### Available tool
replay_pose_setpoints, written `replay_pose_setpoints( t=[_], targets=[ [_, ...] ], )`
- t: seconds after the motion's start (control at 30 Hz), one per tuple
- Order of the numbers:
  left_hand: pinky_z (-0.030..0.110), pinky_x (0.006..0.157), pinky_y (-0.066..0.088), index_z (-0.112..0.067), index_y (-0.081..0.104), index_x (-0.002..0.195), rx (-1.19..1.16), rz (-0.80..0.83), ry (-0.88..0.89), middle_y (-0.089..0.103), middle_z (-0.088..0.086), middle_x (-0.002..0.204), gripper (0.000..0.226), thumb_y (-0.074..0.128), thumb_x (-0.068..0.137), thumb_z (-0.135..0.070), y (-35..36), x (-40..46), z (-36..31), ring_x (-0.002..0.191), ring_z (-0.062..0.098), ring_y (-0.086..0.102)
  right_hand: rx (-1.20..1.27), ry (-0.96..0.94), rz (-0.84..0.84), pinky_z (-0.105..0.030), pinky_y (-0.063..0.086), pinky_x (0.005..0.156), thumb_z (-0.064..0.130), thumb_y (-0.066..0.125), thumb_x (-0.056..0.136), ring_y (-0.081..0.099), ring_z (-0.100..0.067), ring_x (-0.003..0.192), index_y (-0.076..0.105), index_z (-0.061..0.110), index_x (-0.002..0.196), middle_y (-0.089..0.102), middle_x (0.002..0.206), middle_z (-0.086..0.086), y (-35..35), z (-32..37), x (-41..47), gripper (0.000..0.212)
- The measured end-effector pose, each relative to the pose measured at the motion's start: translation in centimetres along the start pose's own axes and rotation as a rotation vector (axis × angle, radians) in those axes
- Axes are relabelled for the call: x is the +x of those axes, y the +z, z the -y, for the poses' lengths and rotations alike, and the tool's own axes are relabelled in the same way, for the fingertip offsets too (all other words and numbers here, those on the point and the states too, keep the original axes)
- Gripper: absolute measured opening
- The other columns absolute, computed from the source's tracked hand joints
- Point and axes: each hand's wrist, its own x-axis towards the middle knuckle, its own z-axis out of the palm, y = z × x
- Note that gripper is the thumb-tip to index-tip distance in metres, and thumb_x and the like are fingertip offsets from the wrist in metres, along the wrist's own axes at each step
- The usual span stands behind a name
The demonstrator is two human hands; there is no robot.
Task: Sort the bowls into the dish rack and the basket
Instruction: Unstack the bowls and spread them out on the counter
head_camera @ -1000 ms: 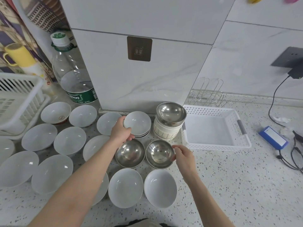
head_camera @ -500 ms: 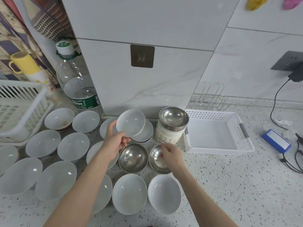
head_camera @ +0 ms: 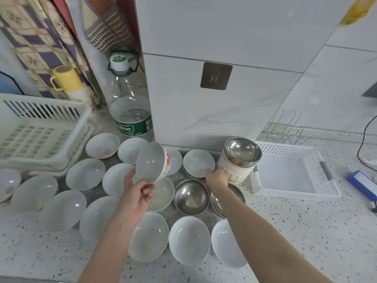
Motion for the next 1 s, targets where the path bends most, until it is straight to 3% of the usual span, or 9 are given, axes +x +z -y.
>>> replay_pose_setpoints(
  t=[0.13, 0.2, 0.27, 0.33, 0.47, 0.6, 0.7, 0.8, 1.0],
  targets=[
    [0.013, 0.037, 0.039, -0.037, 0.052, 0.122, -0.019, 0.001, -0.012, 0.059, 0.009, 0.087, 0.050, 0.045, 0.096, 0.005, -2.0, -1.0, -0.6, 0.051, 0.009, 0.054, 0.023, 0.030, -0.024, -0.030, 0.051, 0.063, 0.012, 0.048, 0.089, 0.062, -0.019, 0.057, 0.061, -0.002, 0.103, 0.061, 0.063, -0.004, 0.9, 0.3, 0.0, 0.023],
    [0.014, 0.038, 0.040, -0.037, 0.051, 0.125, -0.016, 0.008, -0.022, 0.059, 0.008, 0.089, 0.052, 0.046, 0.096, 0.005, -3.2, -1.5, -0.9, 0.053, 0.011, 0.053, 0.018, 0.045, -0.039, -0.030, 0.049, 0.063, 0.007, 0.048, 0.085, 0.066, -0.026, 0.070, 0.060, -0.002, 0.106, 0.064, 0.070, -0.008, 1.2, 0.4, 0.1, 0.025],
    [0.015, 0.039, 0.041, -0.037, 0.051, 0.127, -0.009, 0.025, -0.024, 0.060, 0.009, 0.092, 0.054, 0.045, 0.095, 0.005, -4.3, -2.1, -1.2, 0.054, 0.012, 0.053, -0.001, 0.052, -0.041, -0.027, 0.046, 0.058, 0.005, 0.047, 0.084, 0.064, -0.026, 0.069, 0.060, -0.001, 0.104, 0.063, 0.067, -0.006, 1.4, 0.4, 0.1, 0.024],
    [0.015, 0.039, 0.041, -0.038, 0.053, 0.125, -0.014, 0.026, -0.022, 0.062, 0.011, 0.093, 0.053, 0.047, 0.095, 0.006, -5.4, -2.6, -1.4, 0.056, 0.014, 0.053, 0.000, 0.051, -0.050, -0.026, 0.046, 0.056, 0.003, 0.047, 0.082, 0.063, -0.024, 0.064, 0.063, -0.004, 0.100, 0.063, 0.062, -0.007, 1.5, 0.5, 0.2, 0.025],
    [0.016, 0.039, 0.043, -0.041, 0.057, 0.115, -0.061, -0.002, -0.034, 0.070, 0.007, 0.075, 0.049, 0.048, 0.097, 0.003, -7.1, -3.1, -1.9, 0.052, 0.013, 0.057, 0.003, 0.061, -0.112, -0.025, 0.041, 0.057, 0.000, 0.050, 0.082, 0.061, -0.029, 0.069, 0.062, -0.009, 0.109, 0.068, 0.082, -0.017, 2.1, 0.7, 0.3, 0.031],
    [0.017, 0.039, 0.045, -0.041, 0.056, 0.116, -0.072, -0.012, -0.027, 0.072, 0.005, 0.066, 0.048, 0.049, 0.097, 0.002, -8.3, -3.3, -2.3, 0.048, 0.011, 0.058, 0.092, 0.054, -0.151, -0.022, 0.039, 0.052, -0.001, 0.045, 0.085, 0.054, -0.016, 0.052, 0.057, -0.007, 0.120, 0.060, 0.062, -0.008, 2.7, 1.0, -0.5, 0.037],
    [0.016, 0.040, 0.044, -0.042, 0.057, 0.114, -0.083, 0.007, -0.023, 0.073, 0.007, 0.068, 0.048, 0.048, 0.097, 0.002, -9.0, -3.4, -2.5, 0.047, 0.011, 0.056, 0.215, -0.025, -0.176, -0.025, 0.040, 0.061, 0.002, 0.041, 0.087, 0.055, -0.012, 0.060, 0.041, 0.005, 0.139, 0.065, 0.089, -0.012, 2.3, 1.3, -1.9, 0.051],
    [0.016, 0.040, 0.044, -0.041, 0.060, 0.112, -0.080, 0.011, -0.027, 0.070, 0.009, 0.072, 0.047, 0.048, 0.097, 0.002, -9.6, -3.7, -2.4, 0.047, 0.010, 0.053, 0.357, -0.134, -0.202, -0.023, 0.045, 0.053, 0.000, 0.041, 0.085, 0.052, -0.010, 0.060, 0.045, 0.012, 0.136, 0.062, 0.108, -0.012, 1.3, 1.2, -3.9, 0.052],
    [0.016, 0.040, 0.044, -0.042, 0.057, 0.118, -0.045, 0.044, -0.049, 0.073, 0.003, 0.069, 0.051, 0.049, 0.096, 0.003, -10.3, -3.7, -1.7, 0.050, 0.009, 0.057, 0.585, -0.242, -0.019, -0.017, 0.037, 0.037, -0.002, 0.044, 0.086, 0.043, -0.009, 0.040, 0.065, 0.028, 0.111, 0.054, 0.054, 0.001, -2.0, -1.7, -8.2, 0.045]
  ],
)
